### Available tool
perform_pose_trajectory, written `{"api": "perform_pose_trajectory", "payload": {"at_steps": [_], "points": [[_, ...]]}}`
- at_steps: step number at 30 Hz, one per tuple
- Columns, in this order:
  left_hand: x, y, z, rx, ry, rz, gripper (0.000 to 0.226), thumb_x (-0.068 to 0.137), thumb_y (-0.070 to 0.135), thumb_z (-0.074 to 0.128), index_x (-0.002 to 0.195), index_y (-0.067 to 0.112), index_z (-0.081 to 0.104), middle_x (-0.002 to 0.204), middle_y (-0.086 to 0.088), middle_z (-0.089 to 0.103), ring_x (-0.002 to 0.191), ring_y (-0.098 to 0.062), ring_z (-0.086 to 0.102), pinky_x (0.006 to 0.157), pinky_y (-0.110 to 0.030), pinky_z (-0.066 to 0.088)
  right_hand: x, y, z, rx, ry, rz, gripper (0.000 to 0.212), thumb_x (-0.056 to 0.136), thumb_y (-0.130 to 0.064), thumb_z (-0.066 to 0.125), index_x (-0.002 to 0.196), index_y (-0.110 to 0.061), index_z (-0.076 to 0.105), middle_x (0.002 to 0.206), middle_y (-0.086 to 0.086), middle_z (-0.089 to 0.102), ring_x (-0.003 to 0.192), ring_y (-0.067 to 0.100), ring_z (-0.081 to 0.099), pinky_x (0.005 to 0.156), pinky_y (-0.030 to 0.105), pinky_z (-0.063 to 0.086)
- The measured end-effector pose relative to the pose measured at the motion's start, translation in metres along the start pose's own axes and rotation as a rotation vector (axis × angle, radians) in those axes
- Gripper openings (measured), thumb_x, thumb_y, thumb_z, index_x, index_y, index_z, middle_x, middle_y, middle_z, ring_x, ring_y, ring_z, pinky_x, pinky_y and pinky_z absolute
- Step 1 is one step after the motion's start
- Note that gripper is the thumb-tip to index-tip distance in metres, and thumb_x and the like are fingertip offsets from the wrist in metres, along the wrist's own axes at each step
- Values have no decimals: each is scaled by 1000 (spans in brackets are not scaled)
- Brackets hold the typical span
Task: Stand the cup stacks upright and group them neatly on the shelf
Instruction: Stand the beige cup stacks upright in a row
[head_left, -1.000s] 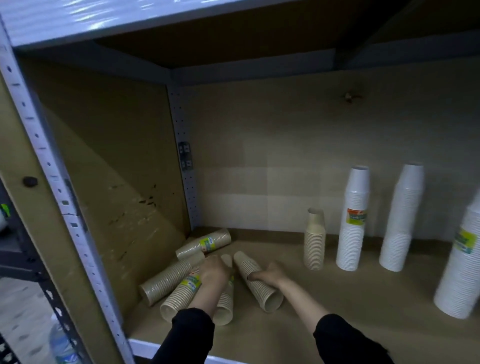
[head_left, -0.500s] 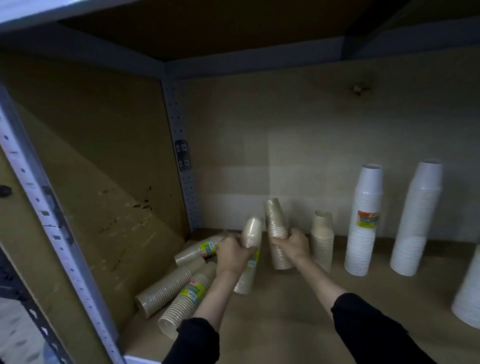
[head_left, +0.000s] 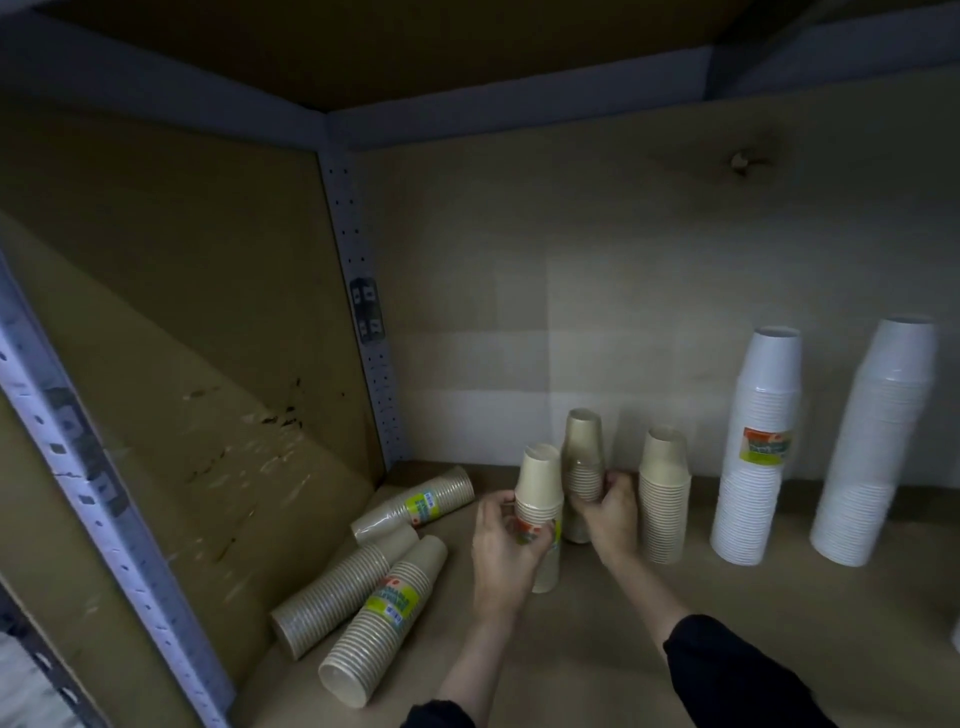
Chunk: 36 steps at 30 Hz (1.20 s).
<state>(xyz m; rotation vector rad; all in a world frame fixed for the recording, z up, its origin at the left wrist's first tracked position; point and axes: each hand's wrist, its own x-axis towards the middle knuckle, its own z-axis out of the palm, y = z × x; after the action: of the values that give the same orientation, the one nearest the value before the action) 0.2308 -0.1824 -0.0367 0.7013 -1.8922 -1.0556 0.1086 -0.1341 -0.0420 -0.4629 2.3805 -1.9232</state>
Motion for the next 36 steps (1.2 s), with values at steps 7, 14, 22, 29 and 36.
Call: {"api": "perform_pose_trajectory", "payload": {"at_steps": [7,14,22,29,36], "points": [[1,-4,1,-21,-1,-7,46,70,2,76,100,20,46,93,19,46,84,7,59,74,5,42,-4,12,3,-16,8,-60,56,63,-3,81,109,9,51,108,28,62,101,37,61,89,44,47],[-2,-6,-6,32,-6,-5,47,70,8,76,110,11,52,103,0,50,97,-15,59,87,-18,44,-6,10,1,-99,-16,-84,58,66,-6,80,114,10,51,114,28,59,107,38,57,91,41,45],[-12,-8,-19,149,-86,-20,42,77,8,70,115,2,53,107,0,52,109,-16,54,92,-18,38,-18,14,-14,-186,-63,-1,45,72,-7,76,110,10,59,111,26,65,106,36,60,91,39,45],[-35,-5,-33,189,-146,-119,37,82,8,65,118,3,55,105,2,50,113,-20,56,97,-26,43,-43,20,-24,-136,-139,57,33,78,-3,70,107,10,62,109,26,67,102,33,64,76,19,35],[-49,2,-43,212,-145,-137,35,81,4,64,114,0,57,119,-14,59,112,-23,57,92,-22,41,-67,16,-29,-148,-222,9,33,79,-3,69,109,8,60,109,21,65,87,15,51,75,17,34]]}}
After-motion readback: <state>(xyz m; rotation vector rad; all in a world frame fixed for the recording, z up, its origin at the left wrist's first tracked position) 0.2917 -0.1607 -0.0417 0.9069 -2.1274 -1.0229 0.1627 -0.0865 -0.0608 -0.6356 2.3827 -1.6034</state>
